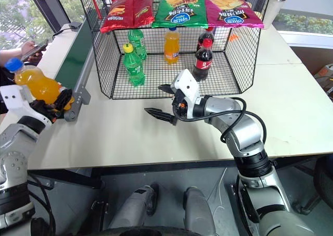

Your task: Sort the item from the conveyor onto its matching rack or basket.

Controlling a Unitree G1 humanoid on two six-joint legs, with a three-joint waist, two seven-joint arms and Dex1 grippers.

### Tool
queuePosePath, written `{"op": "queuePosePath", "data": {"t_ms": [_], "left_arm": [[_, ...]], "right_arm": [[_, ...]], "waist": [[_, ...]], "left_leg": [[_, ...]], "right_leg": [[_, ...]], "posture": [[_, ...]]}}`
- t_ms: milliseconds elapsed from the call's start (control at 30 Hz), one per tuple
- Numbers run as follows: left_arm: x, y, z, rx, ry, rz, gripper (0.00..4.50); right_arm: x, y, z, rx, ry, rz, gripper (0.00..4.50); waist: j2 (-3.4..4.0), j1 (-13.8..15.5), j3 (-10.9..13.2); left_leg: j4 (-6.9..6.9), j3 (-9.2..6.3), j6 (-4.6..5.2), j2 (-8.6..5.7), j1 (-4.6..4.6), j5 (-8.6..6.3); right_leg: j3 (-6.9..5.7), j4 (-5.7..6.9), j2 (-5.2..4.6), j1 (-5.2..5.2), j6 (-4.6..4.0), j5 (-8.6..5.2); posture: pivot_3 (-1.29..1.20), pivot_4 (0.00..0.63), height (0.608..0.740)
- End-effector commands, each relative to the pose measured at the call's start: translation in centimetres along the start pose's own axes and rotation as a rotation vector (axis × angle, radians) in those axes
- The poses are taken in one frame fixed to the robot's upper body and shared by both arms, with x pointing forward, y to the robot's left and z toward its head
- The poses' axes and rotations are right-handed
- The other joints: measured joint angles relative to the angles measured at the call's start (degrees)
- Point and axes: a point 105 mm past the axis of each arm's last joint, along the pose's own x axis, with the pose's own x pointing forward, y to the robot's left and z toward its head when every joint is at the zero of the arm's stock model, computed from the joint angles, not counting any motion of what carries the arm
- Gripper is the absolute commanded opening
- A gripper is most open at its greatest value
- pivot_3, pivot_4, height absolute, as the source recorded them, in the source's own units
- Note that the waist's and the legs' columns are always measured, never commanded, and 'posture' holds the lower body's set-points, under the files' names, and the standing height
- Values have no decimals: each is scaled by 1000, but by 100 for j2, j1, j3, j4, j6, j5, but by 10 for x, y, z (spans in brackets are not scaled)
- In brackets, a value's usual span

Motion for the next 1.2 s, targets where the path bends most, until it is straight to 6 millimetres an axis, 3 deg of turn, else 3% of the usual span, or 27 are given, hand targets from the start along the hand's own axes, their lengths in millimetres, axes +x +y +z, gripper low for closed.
{"op": "queuePosePath", "data": {"t_ms": [33, 100, 200, 267, 433, 633, 833, 1200], "left_arm": [[8, -39, 43, 56, -101, -192, 2977], [15, -63, 41, 85, -60, -325, 2977], [24, -107, 20, 110, 34, -565, 2977], [25, -125, 6, 127, 94, -671, 2977], [24, -160, -27, 173, 204, -880, 2977], [27, -194, -42, 204, 204, -1031, 2977], [20, -210, -51, 223, 206, -1121, 2977], [10, -216, -60, 238, 228, -1173, 2977]], "right_arm": [[-1, 4, 15, -34, -36, 20, 4500], [-1, 4, 18, -30, -44, 29, 4500], [0, 4, 23, -25, -60, 37, 4500], [1, 4, 24, -24, -63, 38, 4500], [-2, 3, 20, -4, -49, 28, 4500], [-6, 1, 14, 4, -24, 5, 4500], [-5, 2, 17, -5, -27, 6, 4500], [-1, 2, 27, -30, -43, 26, 4500]], "waist": [[0, -8, 0], [0, -12, 0], [1, -7, 0], [1, -19, 0], [3, -48, 1], [3, -10, 2], [3, -37, 2], [3, -18, 2]], "left_leg": [[0, 0, 0, 0, 0, 0], [-2, 4, 0, -1, 0, 0], [-2, 8, 1, -4, 1, 0], [-1, 10, 1, -4, 1, 0], [-8, 10, 1, 2, 1, 1], [-7, 11, 2, -1, -2, 1], [-7, 11, 2, -1, -1, 1], [-3, 10, 8, -2, -1, 5]], "right_leg": [[0, 0, 0, 0, 0, 0], [1, -2, 0, 0, 1, 0], [3, -2, 2, 0, 3, -1], [3, -2, 1, 2, 2, -1], [7, 3, 2, -7, 1, -1], [7, -1, -2, -6, 2, -1], [7, -2, -3, -6, 2, -1], [7, 2, -2, -5, 3, -1]], "posture": [[0, 150, 739], [0, 150, 739], [0, 150, 739], [0, 150, 739], [0, 150, 739], [0, 150, 739], [0, 150, 739], [0, 150, 739]]}}
